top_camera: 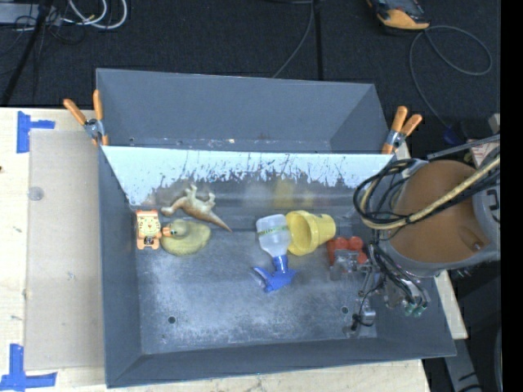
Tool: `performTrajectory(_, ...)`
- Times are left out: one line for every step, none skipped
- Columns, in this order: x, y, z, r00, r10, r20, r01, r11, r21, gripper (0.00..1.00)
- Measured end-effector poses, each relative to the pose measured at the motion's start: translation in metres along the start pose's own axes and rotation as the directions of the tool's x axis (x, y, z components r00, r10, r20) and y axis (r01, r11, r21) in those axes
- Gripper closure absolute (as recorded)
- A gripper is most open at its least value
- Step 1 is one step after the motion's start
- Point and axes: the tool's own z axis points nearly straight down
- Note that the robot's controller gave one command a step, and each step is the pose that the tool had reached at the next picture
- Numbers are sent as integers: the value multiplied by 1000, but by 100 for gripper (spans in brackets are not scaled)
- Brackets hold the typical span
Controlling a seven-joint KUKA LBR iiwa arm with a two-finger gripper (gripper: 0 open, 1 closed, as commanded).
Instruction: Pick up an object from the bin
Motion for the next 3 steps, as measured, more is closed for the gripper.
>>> performTrajectory(-2, 0, -4, 1000, -3, 7, 3, 1000, 1, 0)
performTrajectory(-52, 24, 28, 994, -108, 8, 108, 994, 2, 0)
performTrajectory(-83, 59, 39, 990, -140, 9, 140, 990, 0, 0)
